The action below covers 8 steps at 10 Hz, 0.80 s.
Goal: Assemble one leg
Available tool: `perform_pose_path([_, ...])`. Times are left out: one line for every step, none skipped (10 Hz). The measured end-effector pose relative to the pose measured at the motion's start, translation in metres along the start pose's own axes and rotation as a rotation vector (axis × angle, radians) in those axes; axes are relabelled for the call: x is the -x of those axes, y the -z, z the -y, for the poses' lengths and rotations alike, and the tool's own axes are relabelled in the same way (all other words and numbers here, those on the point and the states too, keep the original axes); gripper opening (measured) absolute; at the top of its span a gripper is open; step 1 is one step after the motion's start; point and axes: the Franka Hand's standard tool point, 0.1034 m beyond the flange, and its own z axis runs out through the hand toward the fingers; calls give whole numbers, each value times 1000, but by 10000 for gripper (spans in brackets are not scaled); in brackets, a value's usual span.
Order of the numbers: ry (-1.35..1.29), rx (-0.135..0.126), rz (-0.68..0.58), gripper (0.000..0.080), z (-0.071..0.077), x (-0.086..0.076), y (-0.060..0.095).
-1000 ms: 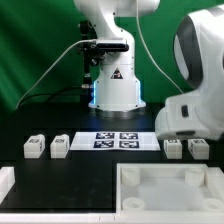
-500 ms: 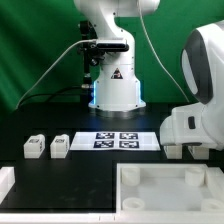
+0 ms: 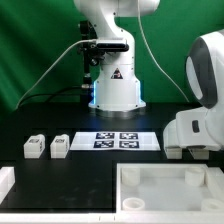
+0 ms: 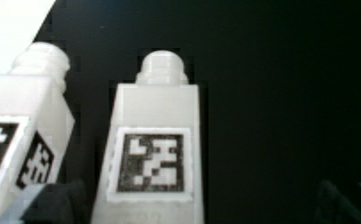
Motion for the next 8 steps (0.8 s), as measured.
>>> perform_pose_path([2,1,2,649,0,0,-2])
perform_pose_path([7,2,5,649,-1,0,-3])
perform_pose_path([17,2,6,649,-2,0,-4])
perform_pose_path([17,2,6,649,-2,0,-4])
perform_pose_path([17,2,6,513,-2,0,-4])
perform_pose_path([17,2,6,513,-2,0,-4])
perform_pose_path([17,2,6,374,-2,0,-4])
perform_pose_path([17,2,7,290,-2,0,-4])
